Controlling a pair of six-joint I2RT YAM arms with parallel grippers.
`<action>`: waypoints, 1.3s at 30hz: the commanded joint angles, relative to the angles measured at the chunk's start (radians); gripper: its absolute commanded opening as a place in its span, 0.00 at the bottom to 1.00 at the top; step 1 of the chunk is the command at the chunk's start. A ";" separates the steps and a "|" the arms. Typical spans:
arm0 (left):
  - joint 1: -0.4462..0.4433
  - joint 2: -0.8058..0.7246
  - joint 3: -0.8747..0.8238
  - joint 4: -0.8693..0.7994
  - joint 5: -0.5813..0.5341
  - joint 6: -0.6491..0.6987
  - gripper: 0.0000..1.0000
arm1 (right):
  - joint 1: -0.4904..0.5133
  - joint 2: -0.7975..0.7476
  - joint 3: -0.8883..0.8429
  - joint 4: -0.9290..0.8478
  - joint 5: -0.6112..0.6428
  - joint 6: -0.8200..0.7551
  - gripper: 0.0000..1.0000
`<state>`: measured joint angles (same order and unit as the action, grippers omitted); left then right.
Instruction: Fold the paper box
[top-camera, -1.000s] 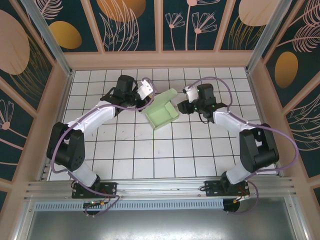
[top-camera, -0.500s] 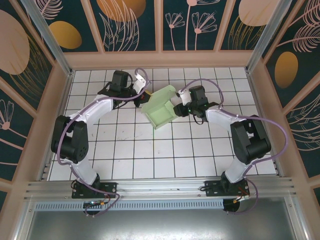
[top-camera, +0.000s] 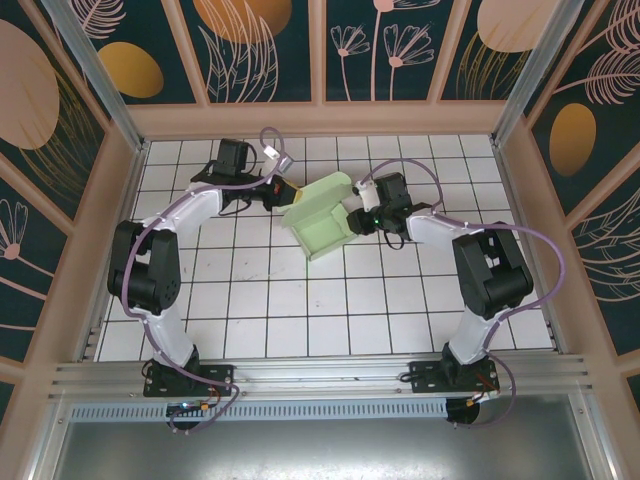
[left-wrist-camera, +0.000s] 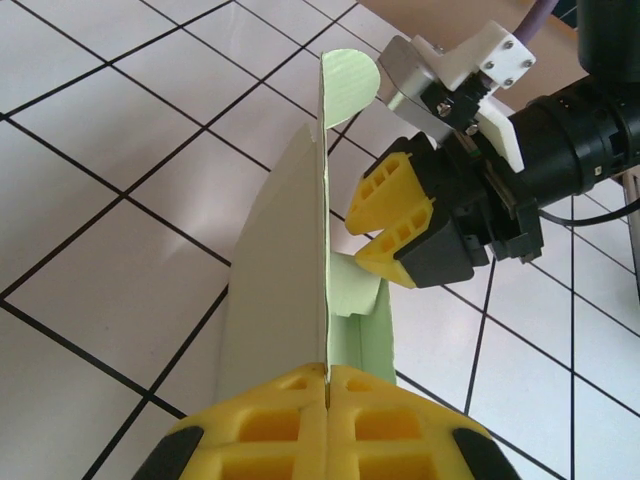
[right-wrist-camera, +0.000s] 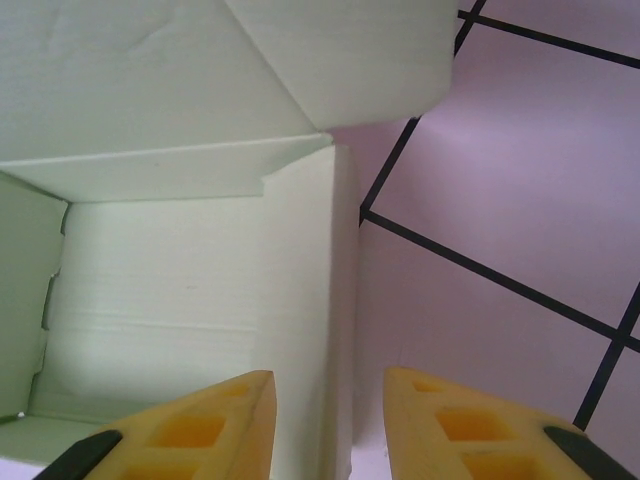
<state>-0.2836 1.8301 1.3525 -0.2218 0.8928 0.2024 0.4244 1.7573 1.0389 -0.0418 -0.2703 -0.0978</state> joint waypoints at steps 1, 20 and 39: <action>-0.001 0.004 0.028 -0.034 0.079 -0.014 0.00 | -0.004 0.021 0.033 -0.003 -0.011 0.020 0.33; 0.008 0.051 0.064 0.005 0.040 -0.128 0.00 | 0.013 0.077 0.036 -0.043 -0.009 0.010 0.16; 0.010 0.078 0.083 0.051 0.002 -0.228 0.00 | 0.117 0.174 0.096 -0.168 0.320 -0.022 0.00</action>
<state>-0.2764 1.8870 1.4044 -0.2127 0.9001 -0.0093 0.5331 1.8709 1.1347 -0.1040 -0.0097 -0.1318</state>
